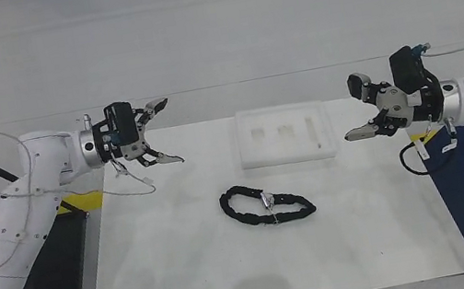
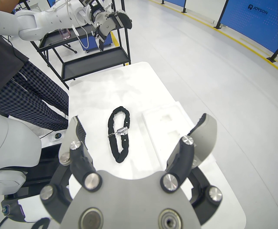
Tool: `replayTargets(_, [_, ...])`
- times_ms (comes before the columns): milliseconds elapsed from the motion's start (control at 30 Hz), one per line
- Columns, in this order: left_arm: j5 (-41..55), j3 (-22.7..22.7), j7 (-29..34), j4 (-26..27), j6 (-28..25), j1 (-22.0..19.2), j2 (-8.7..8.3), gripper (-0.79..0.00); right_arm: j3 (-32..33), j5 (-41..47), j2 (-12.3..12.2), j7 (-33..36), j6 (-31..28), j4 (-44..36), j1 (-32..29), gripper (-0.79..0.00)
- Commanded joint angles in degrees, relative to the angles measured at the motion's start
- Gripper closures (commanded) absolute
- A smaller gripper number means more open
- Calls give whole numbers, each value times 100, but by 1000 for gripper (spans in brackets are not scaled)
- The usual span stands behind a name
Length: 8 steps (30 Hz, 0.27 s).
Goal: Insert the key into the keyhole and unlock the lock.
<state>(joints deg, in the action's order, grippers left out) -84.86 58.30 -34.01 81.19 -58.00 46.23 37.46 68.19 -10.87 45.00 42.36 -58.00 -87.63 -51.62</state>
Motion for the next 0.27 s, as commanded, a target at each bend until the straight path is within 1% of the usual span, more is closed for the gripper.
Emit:
replayTargets(0, [35, 91, -96, 63, 0, 21, -149, -785, -1, -12, -2, -20, 0, -5, -2, -785])
replayTargets(33, [42, 119, -127, 73, 0, 28, -193, -785, -1, -12, -2, -20, 0, -5, -2, -785])
replayTargets(233, [43, 120, -129, 73, 0, 28, -193, -785, -1, -12, -2, -20, 0, -5, -2, -785])
